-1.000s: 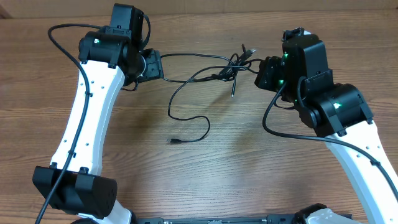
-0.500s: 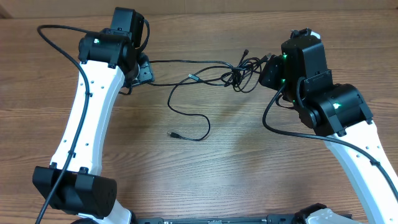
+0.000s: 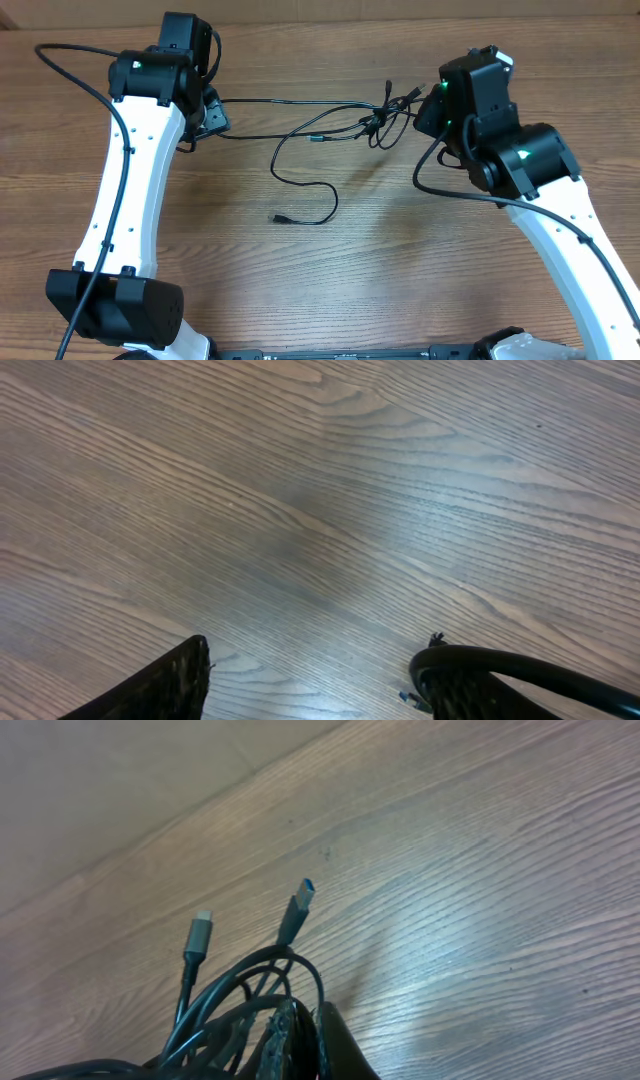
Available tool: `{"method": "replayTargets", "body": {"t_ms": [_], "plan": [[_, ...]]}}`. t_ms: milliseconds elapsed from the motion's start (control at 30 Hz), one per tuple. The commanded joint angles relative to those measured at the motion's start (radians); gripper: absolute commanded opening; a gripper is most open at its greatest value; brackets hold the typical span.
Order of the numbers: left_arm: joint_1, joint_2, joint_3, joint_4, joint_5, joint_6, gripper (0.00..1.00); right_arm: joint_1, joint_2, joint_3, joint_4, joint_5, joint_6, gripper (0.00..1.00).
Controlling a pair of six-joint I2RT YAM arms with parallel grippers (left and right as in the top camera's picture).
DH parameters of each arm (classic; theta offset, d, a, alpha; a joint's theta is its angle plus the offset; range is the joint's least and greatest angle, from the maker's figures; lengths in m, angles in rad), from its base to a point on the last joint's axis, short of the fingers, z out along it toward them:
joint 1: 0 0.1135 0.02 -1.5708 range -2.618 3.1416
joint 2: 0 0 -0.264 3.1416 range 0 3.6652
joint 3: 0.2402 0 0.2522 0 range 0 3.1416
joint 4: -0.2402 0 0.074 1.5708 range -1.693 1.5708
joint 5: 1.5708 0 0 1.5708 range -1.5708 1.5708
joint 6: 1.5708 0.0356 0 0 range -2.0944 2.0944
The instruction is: Untangle cables
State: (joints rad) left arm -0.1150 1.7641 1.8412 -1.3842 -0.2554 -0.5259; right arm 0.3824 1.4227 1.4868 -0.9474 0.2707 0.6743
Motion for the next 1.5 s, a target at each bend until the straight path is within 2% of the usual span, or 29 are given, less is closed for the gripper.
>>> {"method": "replayTargets", "body": {"t_ms": [0,233,433,600,733,800,867,933,1100,1167,1200,1300,1467], "plan": [[0.039,0.014,0.013,-0.005,-0.122,-0.036,0.69,-0.014,-0.001,0.018,-0.002,0.120,0.011,0.04],[0.058,0.014,0.013,-0.025,-0.178,-0.040,0.70,-0.014,-0.001,0.018,-0.005,0.100,0.084,0.04],[0.119,0.014,0.013,-0.082,-0.218,-0.084,0.71,-0.030,-0.001,0.018,-0.005,0.114,0.089,0.04],[0.164,0.014,0.013,-0.082,-0.159,-0.084,0.72,-0.031,-0.001,0.018,-0.005,0.109,0.089,0.04],[0.171,0.014,0.013,-0.071,-0.049,-0.077,0.71,-0.031,-0.001,0.018,-0.002,0.063,0.089,0.04],[0.171,0.014,0.013,-0.056,0.019,-0.036,0.71,-0.031,-0.001,0.018,0.006,0.018,0.088,0.08],[0.168,0.014,0.013,-0.035,0.092,0.027,0.72,-0.031,-0.001,0.018,0.014,-0.028,0.088,0.16],[0.163,0.014,0.013,-0.021,0.148,0.063,0.72,-0.031,-0.001,0.018,0.019,-0.078,0.088,0.29],[0.159,0.014,0.011,-0.016,0.153,0.062,0.72,-0.031,-0.001,0.018,0.022,-0.170,0.085,0.71],[0.159,0.014,0.002,0.003,0.187,0.129,0.72,-0.031,-0.001,0.018,0.022,-0.202,0.085,0.92],[0.159,0.014,-0.014,0.028,0.250,0.193,0.73,-0.031,-0.001,0.018,0.022,-0.222,0.085,1.00],[0.153,0.014,-0.063,0.086,0.377,0.262,0.73,-0.031,-0.001,0.018,0.022,-0.252,0.085,1.00],[0.118,0.014,-0.212,0.251,0.397,0.261,0.73,-0.030,-0.001,0.018,0.013,-0.310,0.085,1.00]]}}
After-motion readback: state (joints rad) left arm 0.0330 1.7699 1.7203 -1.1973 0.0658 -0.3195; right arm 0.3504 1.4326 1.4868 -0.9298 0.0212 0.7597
